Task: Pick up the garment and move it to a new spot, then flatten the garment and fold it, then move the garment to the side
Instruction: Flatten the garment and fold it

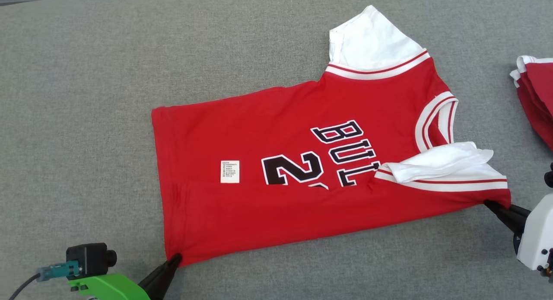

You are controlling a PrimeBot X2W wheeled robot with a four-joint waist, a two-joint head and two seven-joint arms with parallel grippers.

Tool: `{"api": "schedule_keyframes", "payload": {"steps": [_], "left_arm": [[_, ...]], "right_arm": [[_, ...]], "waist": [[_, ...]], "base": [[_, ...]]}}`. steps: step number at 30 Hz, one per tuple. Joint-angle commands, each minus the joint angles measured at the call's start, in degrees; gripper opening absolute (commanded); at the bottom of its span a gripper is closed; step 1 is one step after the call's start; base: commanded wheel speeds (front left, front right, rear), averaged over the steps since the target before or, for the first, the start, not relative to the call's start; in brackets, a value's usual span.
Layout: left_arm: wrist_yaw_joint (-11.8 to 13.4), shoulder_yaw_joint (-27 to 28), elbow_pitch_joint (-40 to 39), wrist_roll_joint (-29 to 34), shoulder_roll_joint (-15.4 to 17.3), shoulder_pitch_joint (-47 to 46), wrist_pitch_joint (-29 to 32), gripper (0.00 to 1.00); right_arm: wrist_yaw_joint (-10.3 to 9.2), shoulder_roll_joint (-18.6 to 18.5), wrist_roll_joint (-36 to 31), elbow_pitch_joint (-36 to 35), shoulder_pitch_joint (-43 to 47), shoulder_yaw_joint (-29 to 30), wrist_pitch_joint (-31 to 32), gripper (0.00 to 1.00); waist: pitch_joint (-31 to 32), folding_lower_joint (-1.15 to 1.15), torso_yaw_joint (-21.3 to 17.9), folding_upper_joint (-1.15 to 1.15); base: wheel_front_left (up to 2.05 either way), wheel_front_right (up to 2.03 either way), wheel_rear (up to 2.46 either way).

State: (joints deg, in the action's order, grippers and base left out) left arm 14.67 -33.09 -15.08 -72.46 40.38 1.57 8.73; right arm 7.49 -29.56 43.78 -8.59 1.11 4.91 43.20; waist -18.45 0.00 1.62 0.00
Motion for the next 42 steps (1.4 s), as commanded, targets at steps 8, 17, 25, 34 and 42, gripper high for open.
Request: {"api": "schedule_keyframes", "payload": {"steps": [8,17,25,34,42], "left_arm": [[2.0,-0.5,2.6,4.2,-0.6,-2.5,-1.7,1.0],[5.0,1.1,-1.0,10.9,3.6,-12.7,0.7,1.0],[2.1,-2.4,7.4,13.2,-2.4,-27.9,6.7,1.0],[-3.2,-6.9,20.7,15.2,-10.8,-41.8,10.4,1.0],[-7.4,-10.9,30.4,16.6,-16.8,-49.0,12.9,1.0]], "right_arm": [[-0.01,-1.4,-3.1,0.4,-3.6,0.1,-3.6,1.0],[-0.01,-6.5,-2.8,-4.0,-17.2,1.8,1.6,1.0],[0.0,-5.1,-9.2,2.1,-34.5,-5.9,1.3,1.0],[-0.01,-1.2,-16.8,17.7,-50.9,-12.5,-2.5,1.0],[-0.01,2.1,-22.1,31.4,-58.5,-13.6,-5.7,1.0]], "waist": [[-2.3,0.0,0.8,0.0],[-6.5,0.0,2.5,0.0],[-9.9,0.0,5.3,0.0],[-14.0,0.0,9.5,0.0],[-15.7,0.0,12.6,0.0]], "base": [[0.0,0.0,0.0],[0.0,0.0,0.0],[0.0,0.0,0.0],[0.0,0.0,0.0],[0.0,0.0,0.0]]}}
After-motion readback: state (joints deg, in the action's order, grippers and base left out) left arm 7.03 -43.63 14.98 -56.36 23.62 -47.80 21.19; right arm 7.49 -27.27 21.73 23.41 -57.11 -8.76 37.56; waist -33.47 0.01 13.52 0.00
